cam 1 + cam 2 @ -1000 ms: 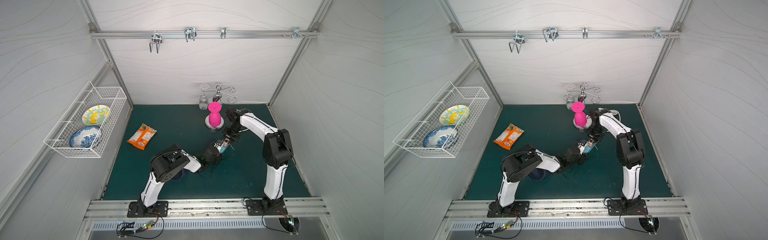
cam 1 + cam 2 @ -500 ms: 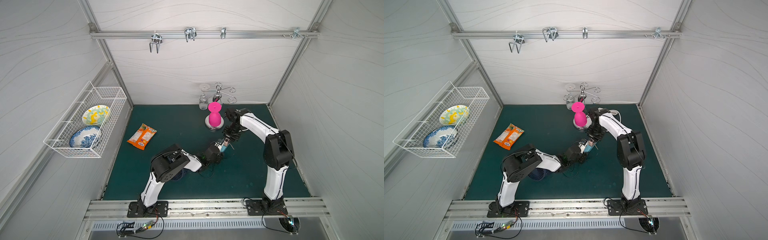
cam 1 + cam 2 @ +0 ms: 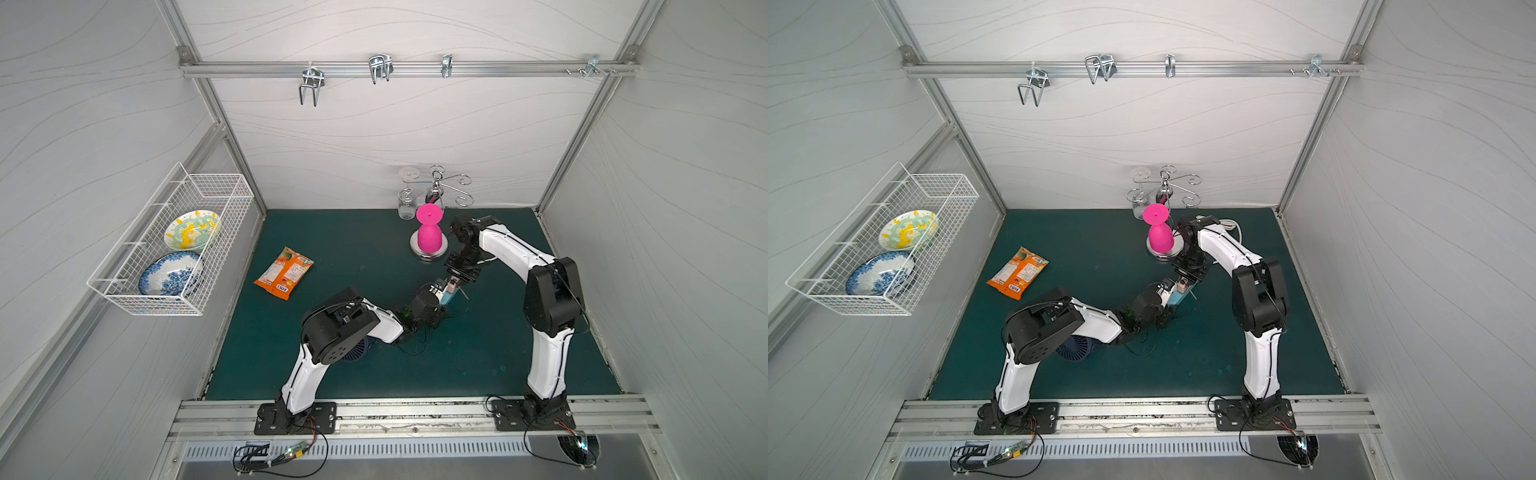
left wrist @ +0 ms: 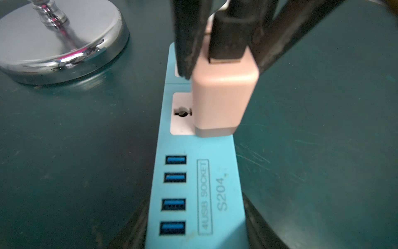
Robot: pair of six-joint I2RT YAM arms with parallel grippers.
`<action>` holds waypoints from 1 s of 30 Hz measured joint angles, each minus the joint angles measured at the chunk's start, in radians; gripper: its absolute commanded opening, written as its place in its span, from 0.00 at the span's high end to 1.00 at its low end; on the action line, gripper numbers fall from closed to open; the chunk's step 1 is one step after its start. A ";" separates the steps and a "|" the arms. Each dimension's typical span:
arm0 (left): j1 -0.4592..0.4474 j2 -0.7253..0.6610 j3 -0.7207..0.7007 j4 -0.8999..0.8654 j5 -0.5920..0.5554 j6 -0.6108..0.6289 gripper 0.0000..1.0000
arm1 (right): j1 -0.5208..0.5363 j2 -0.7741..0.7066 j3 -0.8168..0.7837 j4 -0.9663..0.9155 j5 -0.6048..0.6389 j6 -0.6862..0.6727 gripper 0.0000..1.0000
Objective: Unplug the desk fan from the power strip
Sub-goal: Remove the plug from the socket.
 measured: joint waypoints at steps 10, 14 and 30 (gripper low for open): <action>0.000 0.000 0.000 0.000 0.000 0.000 0.72 | 0.011 -0.007 -0.008 0.008 0.019 -0.002 0.99; -0.001 0.000 0.000 0.000 0.000 0.000 0.72 | 0.037 -0.017 -0.016 0.017 0.067 -0.002 0.99; -0.001 0.000 0.000 0.000 0.000 0.000 0.72 | -0.003 -0.041 -0.065 0.059 0.002 0.018 0.99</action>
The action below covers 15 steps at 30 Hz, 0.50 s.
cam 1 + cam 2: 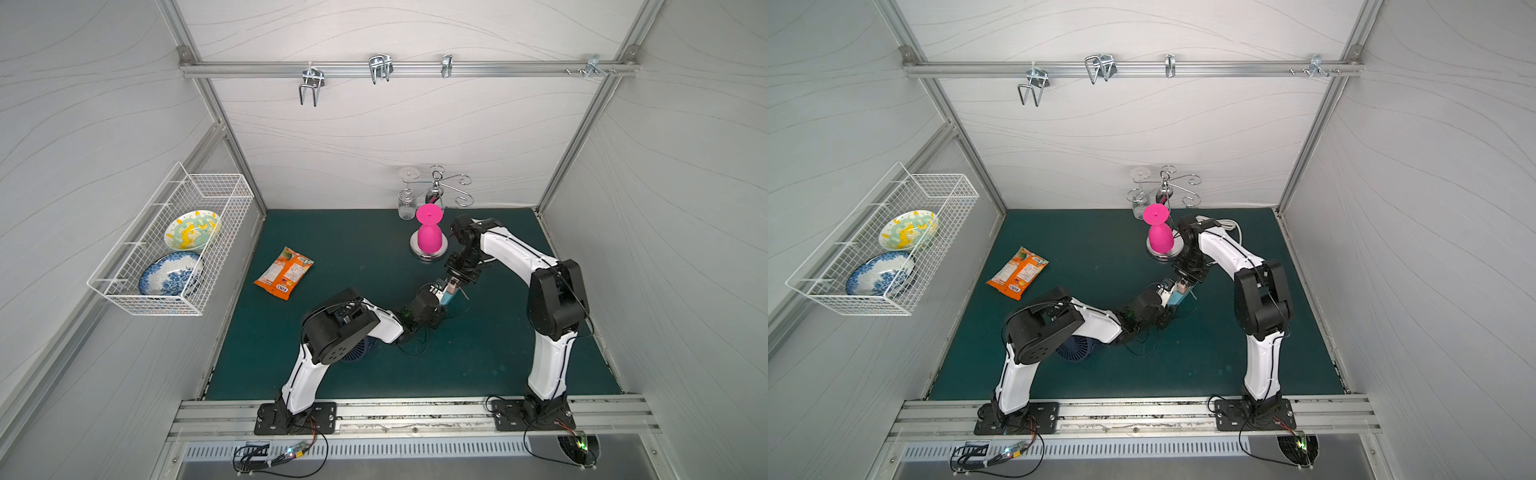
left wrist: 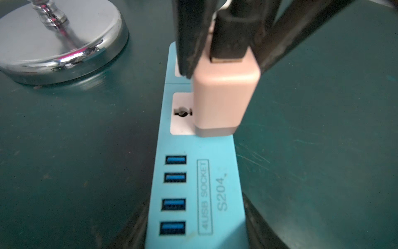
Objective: Unplug the desk fan from the power strip
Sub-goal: Remove the plug from the socket.
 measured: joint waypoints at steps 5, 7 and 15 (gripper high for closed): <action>0.000 0.000 0.000 0.000 0.001 0.005 0.72 | -0.034 -0.022 -0.042 0.034 -0.065 0.016 1.00; 0.000 0.000 0.000 0.000 0.001 0.006 0.72 | -0.034 -0.027 -0.051 0.043 -0.065 0.016 1.00; 0.000 0.000 0.000 0.000 0.001 0.004 0.72 | 0.003 -0.033 -0.046 0.042 0.002 0.013 1.00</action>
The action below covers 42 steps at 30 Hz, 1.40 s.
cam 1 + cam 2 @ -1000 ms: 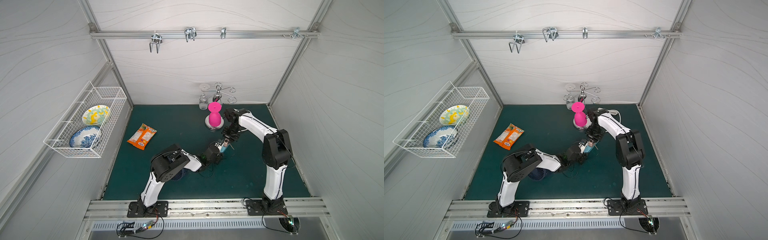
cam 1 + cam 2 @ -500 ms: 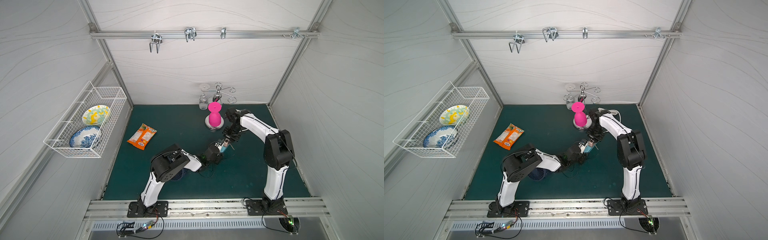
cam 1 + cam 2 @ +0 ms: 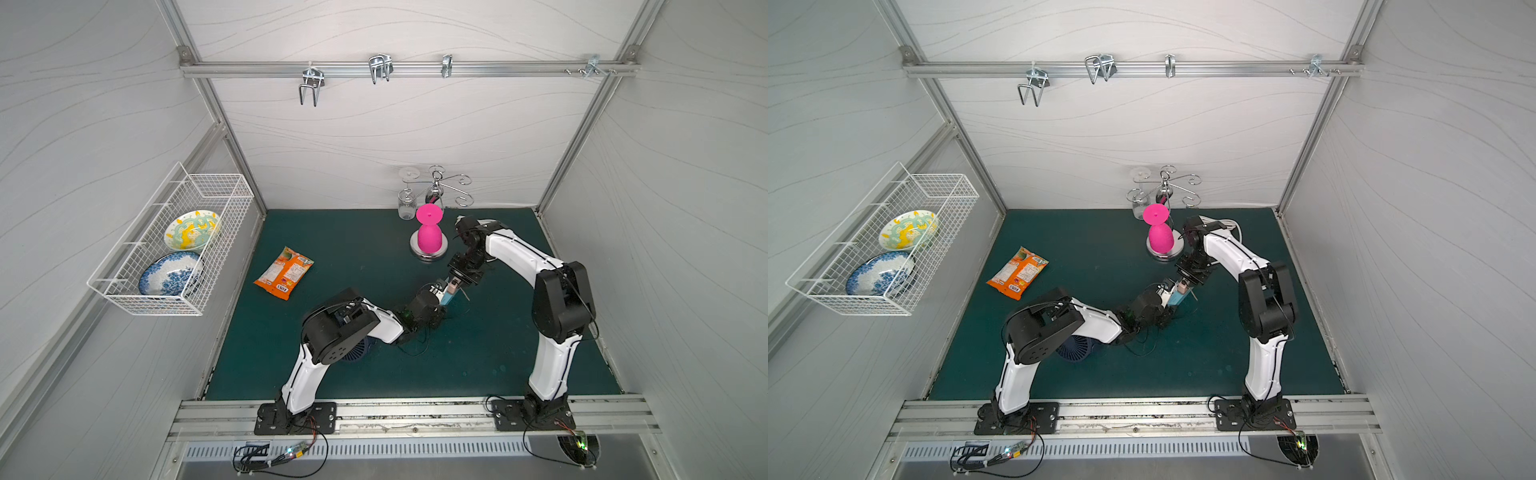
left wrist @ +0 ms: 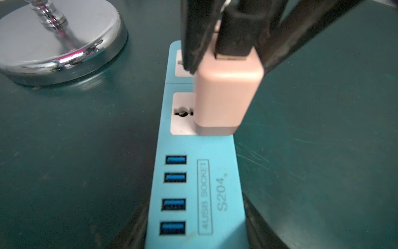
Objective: Unplug the desk fan from the power strip
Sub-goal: Remove the plug from the socket.
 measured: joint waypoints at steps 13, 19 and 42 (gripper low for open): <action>0.000 0.002 0.001 0.002 0.000 -0.004 0.72 | 0.012 0.000 0.008 -0.004 0.031 0.001 0.99; 0.000 0.003 0.005 0.010 0.008 -0.003 0.72 | -0.031 0.000 0.008 -0.013 -0.034 0.010 0.99; -0.001 0.005 0.010 0.020 0.006 -0.002 0.73 | -0.008 0.079 0.166 -0.149 0.021 0.000 1.00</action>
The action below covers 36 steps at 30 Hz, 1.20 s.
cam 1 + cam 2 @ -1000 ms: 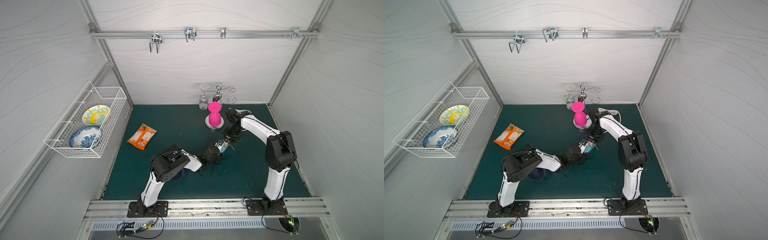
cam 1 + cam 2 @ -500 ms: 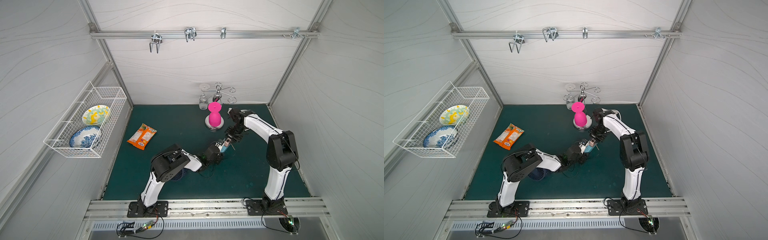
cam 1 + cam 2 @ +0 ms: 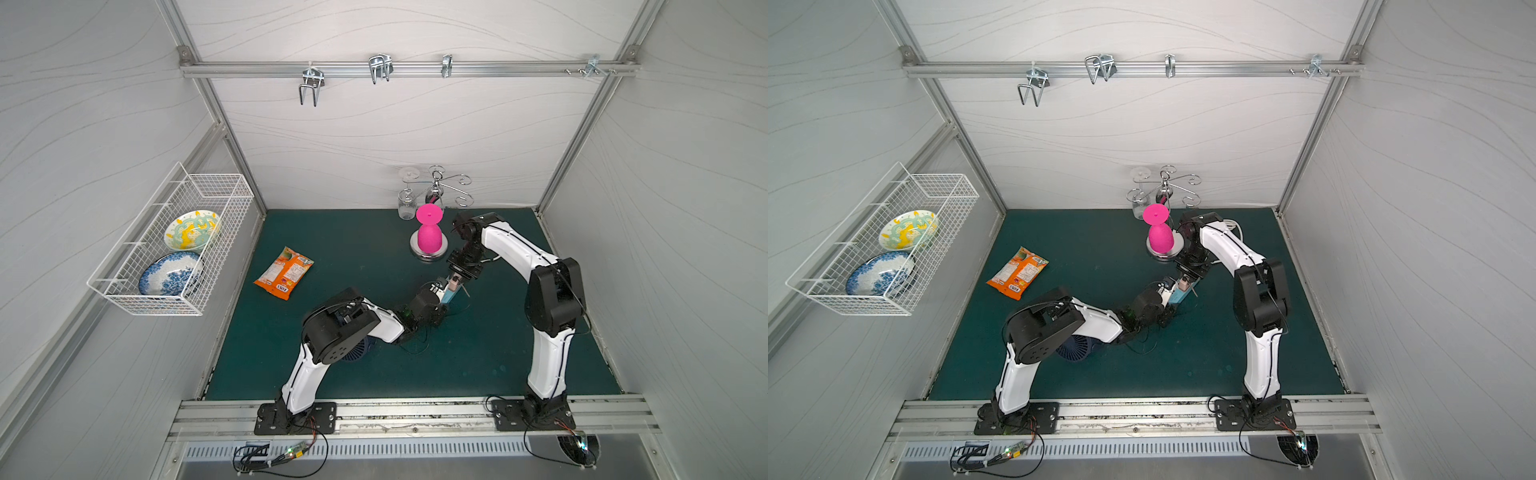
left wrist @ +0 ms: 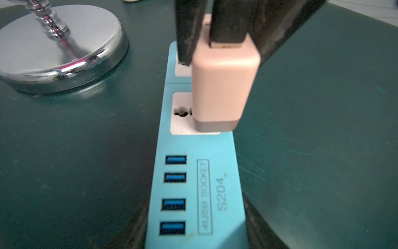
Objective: Unplug the desk fan from the power strip
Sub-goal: Remove the plug from the socket.
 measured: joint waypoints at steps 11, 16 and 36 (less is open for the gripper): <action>-0.001 0.000 0.000 -0.006 -0.004 0.001 0.73 | -0.002 0.008 0.013 -0.011 0.003 -0.007 1.00; -0.002 0.000 0.001 0.007 -0.007 0.001 0.73 | -0.033 -0.027 -0.023 0.013 -0.032 -0.007 1.00; -0.010 0.000 0.033 -0.025 -0.029 0.024 0.73 | 0.021 -0.116 -0.085 0.079 0.039 -0.018 1.00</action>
